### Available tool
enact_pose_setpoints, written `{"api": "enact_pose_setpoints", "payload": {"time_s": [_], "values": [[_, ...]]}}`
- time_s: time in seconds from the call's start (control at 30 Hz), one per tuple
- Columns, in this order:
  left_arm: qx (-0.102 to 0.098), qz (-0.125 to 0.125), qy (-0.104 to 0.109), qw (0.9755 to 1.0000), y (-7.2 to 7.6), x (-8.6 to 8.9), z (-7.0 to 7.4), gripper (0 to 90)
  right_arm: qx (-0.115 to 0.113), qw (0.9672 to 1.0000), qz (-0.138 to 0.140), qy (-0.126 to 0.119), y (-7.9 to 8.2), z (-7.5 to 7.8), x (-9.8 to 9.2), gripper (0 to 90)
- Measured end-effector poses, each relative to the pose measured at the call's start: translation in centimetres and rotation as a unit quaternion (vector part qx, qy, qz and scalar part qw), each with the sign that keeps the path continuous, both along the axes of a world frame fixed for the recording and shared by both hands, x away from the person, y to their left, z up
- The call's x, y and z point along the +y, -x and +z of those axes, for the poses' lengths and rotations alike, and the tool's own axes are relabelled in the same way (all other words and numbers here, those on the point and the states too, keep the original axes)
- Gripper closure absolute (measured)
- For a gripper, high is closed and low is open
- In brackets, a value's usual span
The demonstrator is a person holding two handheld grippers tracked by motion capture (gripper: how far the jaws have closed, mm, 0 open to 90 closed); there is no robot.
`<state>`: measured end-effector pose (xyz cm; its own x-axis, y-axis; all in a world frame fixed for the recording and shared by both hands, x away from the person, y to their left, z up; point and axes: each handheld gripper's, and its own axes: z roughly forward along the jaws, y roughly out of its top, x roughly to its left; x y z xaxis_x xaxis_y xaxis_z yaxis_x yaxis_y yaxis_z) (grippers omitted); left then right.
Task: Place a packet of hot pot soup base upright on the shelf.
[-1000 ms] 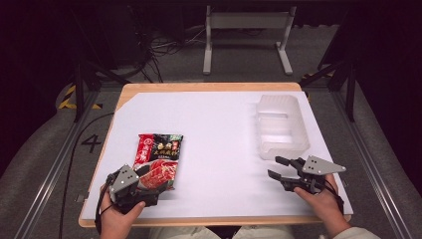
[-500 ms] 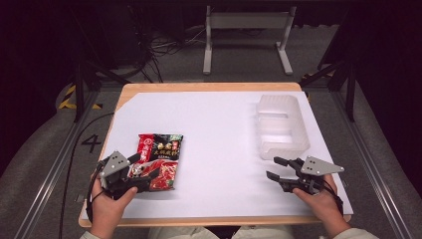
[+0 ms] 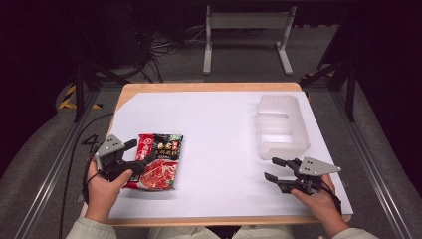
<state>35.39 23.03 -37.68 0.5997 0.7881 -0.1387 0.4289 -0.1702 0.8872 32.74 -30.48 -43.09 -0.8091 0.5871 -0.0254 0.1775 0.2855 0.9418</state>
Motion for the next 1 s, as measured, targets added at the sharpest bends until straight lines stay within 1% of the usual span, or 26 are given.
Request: {"api": "enact_pose_setpoints", "payload": {"time_s": [0.07, 0.1, 0.13, 0.17, 0.2, 0.23, 0.33, 0.37, 0.43, 0.5, 0.57, 0.63, 0.67, 0.7, 0.73, 0.87, 0.9, 0.93, 0.97, 1.0], "values": [[0.001, 0.008, 0.001, 1.0, -0.5, 0.4, 0.3, 15.9, -0.001, 1.0, 0.002, 0.0, 0.0, 0.0, 0.1, 38.4], [0.001, 0.008, 0.001, 1.0, -0.5, 0.4, 0.3, 15.8, -0.001, 1.0, 0.002, 0.0, 0.0, 0.0, 0.1, 38.4], [0.001, 0.013, 0.003, 0.9999, -0.9, 0.8, 0.3, 15.8, 0.0, 1.0, 0.002, 0.002, 0.0, 0.0, 0.2, 38.3], [0.001, 0.013, 0.003, 0.9999, -0.9, 0.8, 0.3, 15.8, 0.0, 1.0, 0.002, 0.002, 0.0, 0.0, 0.2, 38.3], [0.006, 0.017, 0.012, 0.9998, -1.3, 1.1, 0.2, 15.7, 0.0, 1.0, 0.002, 0.003, 0.0, -0.1, 0.1, 38.3], [0.009, 0.019, 0.016, 0.9997, -1.4, 1.2, 0.1, 15.8, 0.0, 1.0, 0.002, 0.002, 0.0, -0.1, 0.1, 38.2], [0.007, 0.025, 0.018, 0.9995, -1.8, 1.4, 0.0, 15.8, 0.001, 1.0, 0.002, 0.003, 0.0, -0.1, 0.1, 38.0], [0.01, 0.027, 0.023, 0.9993, -2.0, 1.4, 0.0, 15.8, 0.001, 1.0, 0.002, 0.003, -0.1, -0.1, 0.1, 37.8], [0.013, 0.03, 0.026, 0.9991, -2.5, 1.5, -0.1, 15.9, 0.002, 1.0, 0.003, 0.003, -0.1, -0.2, 0.2, 37.6], [0.014, 0.033, 0.023, 0.9991, -3.1, 1.6, -0.1, 15.8, 0.003, 1.0, 0.004, 0.004, -0.1, -0.2, 0.2, 37.5], [0.019, 0.039, 0.025, 0.9988, -3.8, 1.8, -0.2, 15.8, 0.002, 1.0, 0.004, 0.004, -0.1, -0.2, 0.2, 37.5], [0.034, 0.043, 0.027, 0.9981, -4.7, 2.1, -0.6, 15.1, 0.001, 1.0, 0.005, 0.004, -0.1, -0.2, 0.3, 37.5], [0.037, 0.045, 0.027, 0.9979, -5.0, 2.3, -0.8, 15.0, 0.002, 1.0, 0.006, 0.004, -0.1, -0.2, 0.3, 37.4], [0.046, 0.051, 0.03, 0.9972, -5.5, 2.6, -1.1, 15.0, 0.002, 1.0, 0.006, 0.003, -0.1, -0.2, 0.3, 37.4], [0.051, 0.051, 0.031, 0.9969, -5.8, 2.7, -1.4, 15.1, 0.002, 1.0, 0.006, 0.002, 0.0, -0.2, 0.3, 37.3], [0.083, 0.059, 0.035, 0.9941, -7.2, 3.3, -2.5, 15.2, 0.005, 0.9999, 0.009, 0.003, 0.0, -0.3, 0.2, 37.3], [0.089, 0.063, 0.04, 0.9933, -7.6, 3.4, -2.8, 15.3, 0.006, 0.9999, 0.008, 0.004, 0.0, -0.3, 0.2, 37.3], [0.089, 0.063, 0.04, 0.9933, -7.6, 3.4, -2.8, 15.5, 0.006, 0.9999, 0.008, 0.004, 0.0, -0.3, 0.2, 37.3], [0.094, 0.065, 0.045, 0.9924, -7.9, 3.5, -3.1, 15.5, 0.006, 0.9999, 0.008, 0.004, 0.1, -0.4, 0.2, 37.3], [0.096, 0.07, 0.046, 0.9919, -8.2, 3.6, -3.3, 15.5, 0.006, 0.9999, 0.008, 0.004, 0.1, -0.4, 0.2, 37.3]]}}
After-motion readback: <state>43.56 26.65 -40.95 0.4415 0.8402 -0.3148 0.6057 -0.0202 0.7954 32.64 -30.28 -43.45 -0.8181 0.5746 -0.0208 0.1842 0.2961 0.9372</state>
